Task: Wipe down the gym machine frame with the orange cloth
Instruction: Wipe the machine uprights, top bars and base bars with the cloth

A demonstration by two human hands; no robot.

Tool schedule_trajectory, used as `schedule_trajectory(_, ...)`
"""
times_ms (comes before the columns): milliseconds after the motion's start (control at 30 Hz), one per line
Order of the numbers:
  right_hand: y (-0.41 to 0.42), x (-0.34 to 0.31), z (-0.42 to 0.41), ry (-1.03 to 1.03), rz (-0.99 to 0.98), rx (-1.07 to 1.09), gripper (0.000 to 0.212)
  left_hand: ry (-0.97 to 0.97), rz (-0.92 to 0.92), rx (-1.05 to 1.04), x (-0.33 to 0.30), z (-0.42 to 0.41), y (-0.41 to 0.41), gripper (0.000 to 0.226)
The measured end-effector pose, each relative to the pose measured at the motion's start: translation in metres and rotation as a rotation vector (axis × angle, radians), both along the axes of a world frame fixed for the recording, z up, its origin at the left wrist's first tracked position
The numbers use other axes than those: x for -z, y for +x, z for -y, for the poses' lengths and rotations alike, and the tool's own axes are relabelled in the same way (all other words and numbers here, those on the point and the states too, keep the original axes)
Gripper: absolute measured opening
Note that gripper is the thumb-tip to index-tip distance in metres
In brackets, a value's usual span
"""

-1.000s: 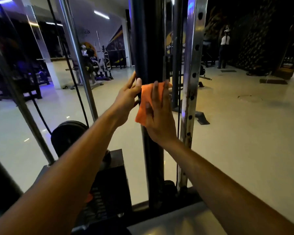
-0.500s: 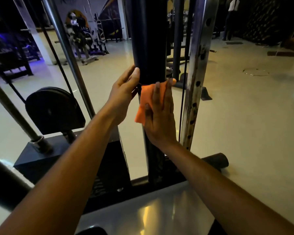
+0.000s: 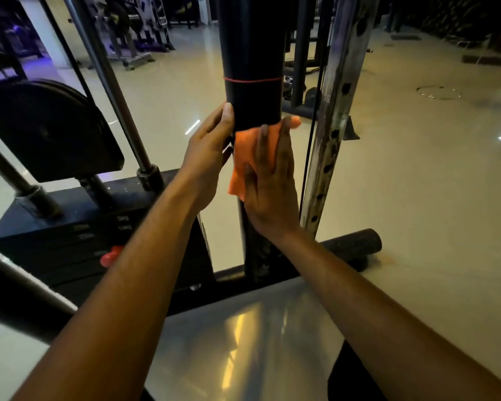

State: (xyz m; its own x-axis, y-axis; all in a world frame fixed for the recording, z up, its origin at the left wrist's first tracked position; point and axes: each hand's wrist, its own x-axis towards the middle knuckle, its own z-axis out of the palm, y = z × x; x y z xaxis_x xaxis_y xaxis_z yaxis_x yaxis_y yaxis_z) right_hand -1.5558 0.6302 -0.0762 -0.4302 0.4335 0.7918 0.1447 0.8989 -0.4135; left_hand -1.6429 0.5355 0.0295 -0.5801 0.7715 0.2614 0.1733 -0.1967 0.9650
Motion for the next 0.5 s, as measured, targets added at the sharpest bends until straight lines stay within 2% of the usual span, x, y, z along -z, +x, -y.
schedule_trajectory(67, 0.001, 0.003, -0.002, 0.015, 0.023, 0.039, 0.083, -0.025, 0.003, -0.005, -0.001, 0.0, 0.001, 0.032)
schedule_trajectory(167, 0.012, 0.053, 0.002, 0.015, 0.153, 0.034, 0.098, -0.025, 0.013, -0.004, 0.002, -0.001, -0.001, 0.034)
schedule_trajectory(233, 0.019, 0.078, 0.008, -0.025, 0.189, 0.021, 0.091, -0.025, 0.018, 0.009, 0.003, 0.0, -0.003, 0.041)
schedule_trajectory(300, 0.019, 0.076, 0.011, -0.05, 0.188, 0.009, 0.086, -0.034, 0.021, 0.017, 0.003, 0.001, -0.005, 0.043)
schedule_trajectory(400, 0.015, 0.056, 0.01, 0.001, 0.159, 0.004, 0.089, -0.035, 0.02, 0.017, 0.007, 0.0, -0.005, 0.044)
schedule_trajectory(500, 0.004, 0.04, 0.005, -0.066, 0.084, 0.052, 0.091, -0.038, -0.001, 0.032, 0.016, -0.003, -0.009, 0.049)
